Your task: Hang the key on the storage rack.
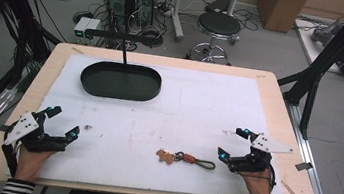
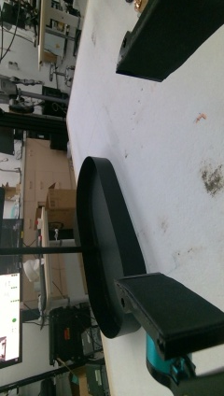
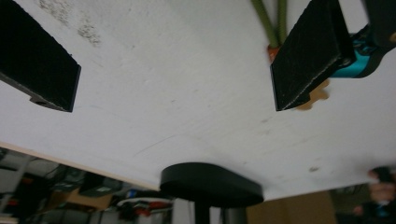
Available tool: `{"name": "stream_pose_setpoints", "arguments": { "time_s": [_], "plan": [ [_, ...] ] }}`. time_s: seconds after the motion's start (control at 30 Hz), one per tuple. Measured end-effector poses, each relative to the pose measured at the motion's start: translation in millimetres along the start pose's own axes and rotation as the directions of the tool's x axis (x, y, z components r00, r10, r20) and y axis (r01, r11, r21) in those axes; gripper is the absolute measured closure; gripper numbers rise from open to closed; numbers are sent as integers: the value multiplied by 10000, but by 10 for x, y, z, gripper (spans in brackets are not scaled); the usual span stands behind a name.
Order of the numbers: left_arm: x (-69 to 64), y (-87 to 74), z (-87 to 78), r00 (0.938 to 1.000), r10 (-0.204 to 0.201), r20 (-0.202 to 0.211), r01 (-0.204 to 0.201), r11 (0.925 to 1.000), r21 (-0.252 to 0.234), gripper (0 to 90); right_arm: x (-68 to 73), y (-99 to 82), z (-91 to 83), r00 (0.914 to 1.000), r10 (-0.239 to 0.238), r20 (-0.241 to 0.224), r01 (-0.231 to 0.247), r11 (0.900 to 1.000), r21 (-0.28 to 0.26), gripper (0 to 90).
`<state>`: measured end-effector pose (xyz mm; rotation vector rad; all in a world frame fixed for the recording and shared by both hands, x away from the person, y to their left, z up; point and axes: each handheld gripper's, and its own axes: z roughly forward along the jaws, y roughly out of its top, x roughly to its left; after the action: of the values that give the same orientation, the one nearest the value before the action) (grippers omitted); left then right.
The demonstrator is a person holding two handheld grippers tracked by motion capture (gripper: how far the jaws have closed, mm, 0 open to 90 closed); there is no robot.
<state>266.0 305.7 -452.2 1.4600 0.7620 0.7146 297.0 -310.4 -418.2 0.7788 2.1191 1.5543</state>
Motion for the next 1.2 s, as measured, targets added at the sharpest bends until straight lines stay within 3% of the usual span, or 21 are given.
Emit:
{"name": "stream_pose_setpoints", "arguments": {
  "time_s": [0.17,0.33,0.43,0.5,0.7,0.73,0.77,0.9,1.1,1.17,1.2],
  "plan": [
    [6,2,2,10000,-42,40,42,10000,41,17,26,163,63,9932,-645,-964,762,9895,1231,6],
    [5,2,2,10000,-34,55,34,10000,47,16,72,269,179,9763,-1263,-1756,1657,9585,2319,6],
    [5,2,2,10000,-49,65,49,10000,24,17,118,314,255,9642,-1550,-2153,2179,9258,3090,6],
    [4,2,3,10000,-50,73,50,10000,22,17,142,340,307,9535,-1809,-2411,2598,8989,3528,6],
    [5,1,3,9999,-57,84,57,10000,11,17,197,364,407,9288,-2163,-3009,3339,8408,4261,6],
    [5,1,3,9999,-57,84,57,10000,11,17,197,364,407,9288,-2163,-3009,3339,8408,4261,6],
    [5,2,2,9999,-61,87,61,10000,13,17,223,375,438,9183,-2363,-3177,3651,8158,4485,6],
    [8,1,2,9999,-71,88,71,10000,7,17,250,391,487,9086,-2404,-3415,3880,7886,4770,6],
    [8,1,2,9999,-77,102,77,10000,2,17,301,436,572,8856,-2459,-3939,4346,7380,5162,42],
    [7,1,2,9999,-70,99,70,10000,6,17,324,444,602,8804,-2514,-4020,4485,7164,5344,44],
    [7,1,2,9999,-70,99,70,10000,6,17,332,449,614,8759,-2517,-4116,4584,7002,5474,48]
  ]
}}
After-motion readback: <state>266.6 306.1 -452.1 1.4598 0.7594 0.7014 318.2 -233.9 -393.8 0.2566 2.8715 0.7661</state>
